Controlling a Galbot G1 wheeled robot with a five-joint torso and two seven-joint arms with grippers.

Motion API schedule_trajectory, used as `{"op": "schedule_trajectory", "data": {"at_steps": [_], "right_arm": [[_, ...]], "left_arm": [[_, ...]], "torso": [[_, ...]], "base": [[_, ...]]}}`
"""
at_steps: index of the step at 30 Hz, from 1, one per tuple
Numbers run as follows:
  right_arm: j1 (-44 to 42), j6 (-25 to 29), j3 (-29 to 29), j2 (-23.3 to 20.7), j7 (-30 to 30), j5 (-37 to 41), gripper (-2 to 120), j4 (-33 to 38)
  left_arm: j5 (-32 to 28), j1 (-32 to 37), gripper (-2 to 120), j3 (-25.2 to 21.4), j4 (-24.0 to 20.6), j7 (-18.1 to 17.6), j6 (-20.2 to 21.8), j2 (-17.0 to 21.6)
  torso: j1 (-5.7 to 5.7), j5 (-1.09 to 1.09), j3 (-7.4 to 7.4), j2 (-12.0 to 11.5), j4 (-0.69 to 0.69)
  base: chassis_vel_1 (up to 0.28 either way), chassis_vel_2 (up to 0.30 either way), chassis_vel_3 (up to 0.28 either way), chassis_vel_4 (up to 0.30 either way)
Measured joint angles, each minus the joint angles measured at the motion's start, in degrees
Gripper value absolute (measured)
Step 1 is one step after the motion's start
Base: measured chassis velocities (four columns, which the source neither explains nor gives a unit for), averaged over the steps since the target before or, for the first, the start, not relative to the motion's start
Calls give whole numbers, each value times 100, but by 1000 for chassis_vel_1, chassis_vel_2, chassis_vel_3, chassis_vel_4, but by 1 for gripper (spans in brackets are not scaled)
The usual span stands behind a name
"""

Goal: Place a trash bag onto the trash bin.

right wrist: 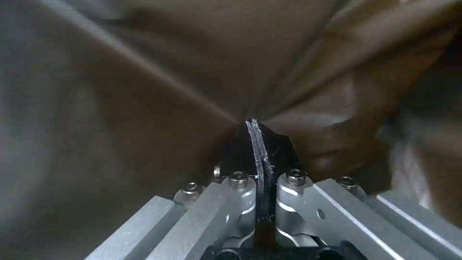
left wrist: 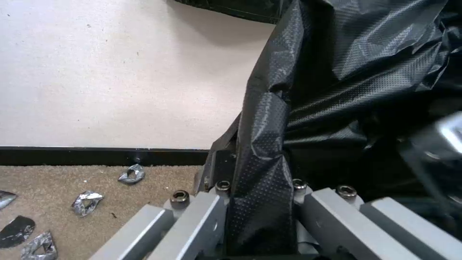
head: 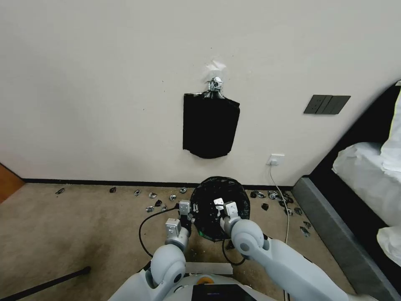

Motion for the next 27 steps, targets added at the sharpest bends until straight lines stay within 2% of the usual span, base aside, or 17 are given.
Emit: {"op": "schedule_trajectory", "data": {"at_steps": [13, 27], "right_arm": [[226, -147, -190, 37, 191, -37, 0, -400], [350, -184, -270, 71, 226, -25, 0, -482]], "left_arm": [[-12, 76, 3, 15, -116, 4, 1, 103], [-7, 235, 3, -13, -191, 37, 6, 113]], "torso": [[0, 0, 0, 0, -1], [0, 0, 0, 0, 0]], "base": [[0, 0, 0, 0], [0, 0, 0, 0]]}}
